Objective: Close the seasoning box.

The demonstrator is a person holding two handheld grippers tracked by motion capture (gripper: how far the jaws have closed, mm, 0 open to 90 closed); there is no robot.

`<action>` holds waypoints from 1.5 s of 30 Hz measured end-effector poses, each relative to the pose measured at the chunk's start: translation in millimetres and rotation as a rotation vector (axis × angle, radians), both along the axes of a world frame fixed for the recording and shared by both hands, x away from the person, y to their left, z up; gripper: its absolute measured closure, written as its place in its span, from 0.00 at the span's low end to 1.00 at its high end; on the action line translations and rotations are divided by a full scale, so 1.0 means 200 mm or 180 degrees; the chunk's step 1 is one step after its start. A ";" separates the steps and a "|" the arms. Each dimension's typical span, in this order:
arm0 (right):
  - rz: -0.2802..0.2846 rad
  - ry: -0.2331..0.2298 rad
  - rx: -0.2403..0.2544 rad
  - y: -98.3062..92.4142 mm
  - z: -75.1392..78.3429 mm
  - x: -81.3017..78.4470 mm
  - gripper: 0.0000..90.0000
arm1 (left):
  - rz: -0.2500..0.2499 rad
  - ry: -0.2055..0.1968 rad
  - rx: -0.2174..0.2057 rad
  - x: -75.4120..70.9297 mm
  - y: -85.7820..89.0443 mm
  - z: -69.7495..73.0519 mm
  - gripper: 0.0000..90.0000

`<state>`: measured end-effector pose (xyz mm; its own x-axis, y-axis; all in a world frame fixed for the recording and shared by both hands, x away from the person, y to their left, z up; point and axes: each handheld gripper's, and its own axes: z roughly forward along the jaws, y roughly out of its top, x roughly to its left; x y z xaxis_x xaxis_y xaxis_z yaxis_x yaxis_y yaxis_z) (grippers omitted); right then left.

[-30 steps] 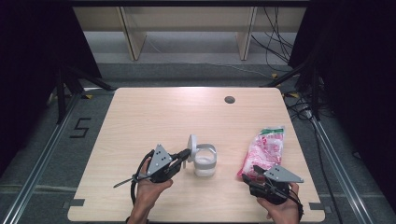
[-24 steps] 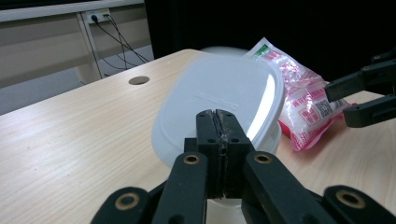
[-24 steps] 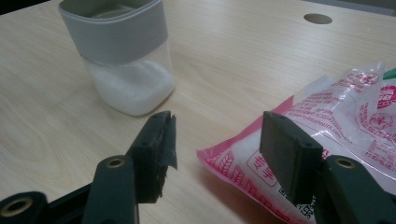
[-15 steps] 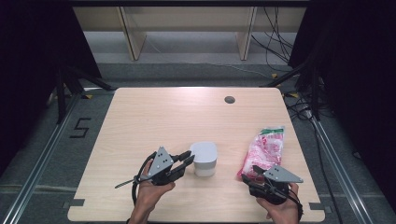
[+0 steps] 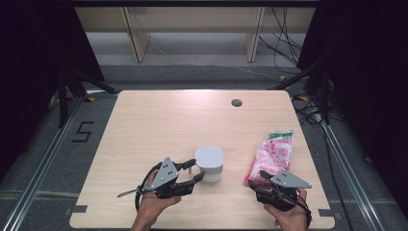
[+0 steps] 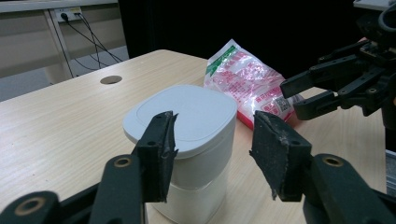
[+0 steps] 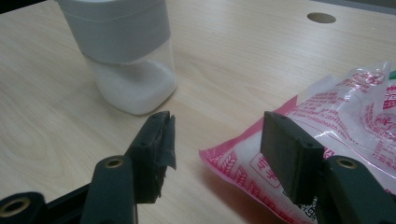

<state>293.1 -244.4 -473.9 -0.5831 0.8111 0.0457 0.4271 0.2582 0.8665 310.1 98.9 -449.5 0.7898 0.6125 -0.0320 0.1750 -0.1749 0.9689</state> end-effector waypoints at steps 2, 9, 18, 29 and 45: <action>0.0041 -0.0006 -0.0010 0.00 0.00 0.00 0.48 | 0.0033 -0.0007 -0.0013 0.00 0.01 -0.01 0.49; 0.0047 0.0013 0.0019 0.02 0.00 0.01 0.46 | 0.0116 0.0050 -0.0047 -0.01 0.03 -0.04 0.41; 0.0108 -0.0009 0.0015 0.03 0.00 0.00 0.45 | 0.0202 0.0161 -0.0024 -0.03 0.05 -0.09 0.37; 0.0203 0.0026 0.0030 0.04 -0.01 -0.01 0.45 | 0.0216 0.0165 0.0023 -0.06 0.07 -0.12 0.33; 0.0247 0.0123 0.0111 0.06 -0.02 -0.05 0.38 | 0.0157 0.0222 0.0021 -0.12 0.05 -0.20 0.31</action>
